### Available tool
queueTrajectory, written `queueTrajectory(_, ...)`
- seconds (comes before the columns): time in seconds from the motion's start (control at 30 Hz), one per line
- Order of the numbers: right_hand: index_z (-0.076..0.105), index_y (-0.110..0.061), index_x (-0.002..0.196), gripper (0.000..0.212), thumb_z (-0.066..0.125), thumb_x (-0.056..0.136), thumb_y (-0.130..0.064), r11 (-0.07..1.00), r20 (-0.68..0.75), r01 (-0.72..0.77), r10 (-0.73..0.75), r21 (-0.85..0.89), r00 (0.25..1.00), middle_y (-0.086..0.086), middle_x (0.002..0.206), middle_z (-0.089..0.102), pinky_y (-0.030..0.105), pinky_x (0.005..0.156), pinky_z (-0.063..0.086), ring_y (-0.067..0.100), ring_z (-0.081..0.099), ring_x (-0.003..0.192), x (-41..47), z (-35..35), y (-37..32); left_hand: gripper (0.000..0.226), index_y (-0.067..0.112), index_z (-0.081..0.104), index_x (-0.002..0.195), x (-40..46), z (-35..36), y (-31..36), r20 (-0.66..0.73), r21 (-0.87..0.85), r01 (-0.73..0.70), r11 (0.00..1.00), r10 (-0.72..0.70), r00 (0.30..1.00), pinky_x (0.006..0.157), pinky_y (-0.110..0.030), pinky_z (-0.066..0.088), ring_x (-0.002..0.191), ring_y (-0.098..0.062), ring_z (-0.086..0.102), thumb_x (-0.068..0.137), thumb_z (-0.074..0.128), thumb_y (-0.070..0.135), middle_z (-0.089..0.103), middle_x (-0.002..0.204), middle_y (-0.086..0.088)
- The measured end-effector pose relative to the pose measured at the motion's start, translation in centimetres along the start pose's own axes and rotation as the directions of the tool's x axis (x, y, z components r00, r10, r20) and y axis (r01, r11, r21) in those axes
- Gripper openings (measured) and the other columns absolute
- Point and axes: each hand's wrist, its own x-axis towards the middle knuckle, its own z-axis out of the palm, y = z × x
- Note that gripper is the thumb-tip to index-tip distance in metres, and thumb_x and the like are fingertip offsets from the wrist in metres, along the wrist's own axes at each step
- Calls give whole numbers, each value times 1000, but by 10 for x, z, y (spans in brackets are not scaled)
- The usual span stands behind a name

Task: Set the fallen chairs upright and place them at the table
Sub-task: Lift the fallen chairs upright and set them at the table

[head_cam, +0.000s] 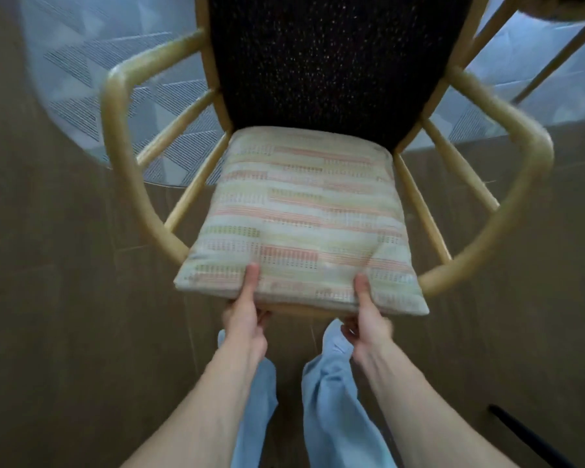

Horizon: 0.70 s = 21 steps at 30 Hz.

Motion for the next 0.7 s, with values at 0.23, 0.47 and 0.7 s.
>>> queueTrajectory(0.23,60,-13,115,89,89,52,-69,985,-81,131,-140,-109,987,2,104,69,44,89,61,25,68,97,-113,-24,-80,73,11,55,121,-128,32,57,-59,88,-65,994,70,996,71,-41,62,94,-22,69,67,91,44,70,108,-6)
queueTrajectory(0.47,59,-11,103,70,81,69,-68,951,-64,193,-214,-242,975,7,91,69,26,49,53,23,72,74,-178,-36,-163,65,14,50,110,-204,78,107,-59,155,-95,983,105,993,76,-52,62,103,-29,67,67,92,37,66,116,-11)
queueTrajectory(0.7,61,0,123,73,84,75,-51,920,121,218,-188,-325,975,17,96,73,33,44,55,28,72,63,-190,-7,-265,87,10,41,146,-221,151,164,-8,186,-144,972,148,989,76,-54,61,116,-31,63,76,87,35,57,138,-16)
